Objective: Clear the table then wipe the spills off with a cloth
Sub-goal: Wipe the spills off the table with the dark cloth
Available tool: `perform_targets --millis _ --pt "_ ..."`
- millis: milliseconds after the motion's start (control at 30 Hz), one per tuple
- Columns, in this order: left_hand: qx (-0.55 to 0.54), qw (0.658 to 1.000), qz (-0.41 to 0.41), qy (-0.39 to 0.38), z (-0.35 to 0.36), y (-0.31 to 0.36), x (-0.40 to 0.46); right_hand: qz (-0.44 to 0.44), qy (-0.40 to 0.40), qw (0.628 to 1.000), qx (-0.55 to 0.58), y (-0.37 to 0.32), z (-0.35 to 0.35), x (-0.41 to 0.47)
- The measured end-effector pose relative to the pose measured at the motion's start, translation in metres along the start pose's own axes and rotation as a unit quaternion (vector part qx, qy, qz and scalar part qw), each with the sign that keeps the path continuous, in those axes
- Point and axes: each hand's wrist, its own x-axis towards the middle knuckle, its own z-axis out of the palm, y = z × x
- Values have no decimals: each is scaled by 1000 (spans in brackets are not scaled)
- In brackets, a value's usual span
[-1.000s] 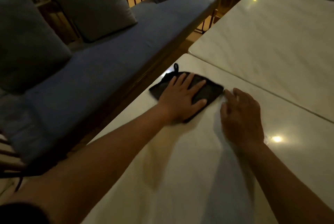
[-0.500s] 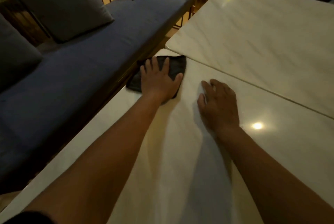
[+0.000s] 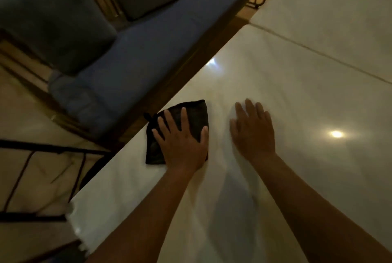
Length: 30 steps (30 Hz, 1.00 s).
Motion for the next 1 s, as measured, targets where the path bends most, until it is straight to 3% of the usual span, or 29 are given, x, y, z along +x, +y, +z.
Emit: perform_targets --millis 200,400,500,633,833,1000 --pt "-14 996 -86 -8 -11 -96 -89 -72 -53 996 22 -97 23 -130" --pt "-34 989 -144 -17 -19 -166 -148 -101 -62 992 39 -140 24 -214" --pt "-53 983 -170 -44 -24 -185 -172 -91 -47 991 91 -152 14 -231" --pt "-107 977 -176 -63 -45 -199 -184 -52 -127 978 155 -177 6 -241" --pt "-94 968 -197 -123 -71 -232 -225 41 -212 957 194 -221 9 -252" --pt "-120 969 -158 -151 -73 -253 -237 16 -241 952 189 -230 11 -245"
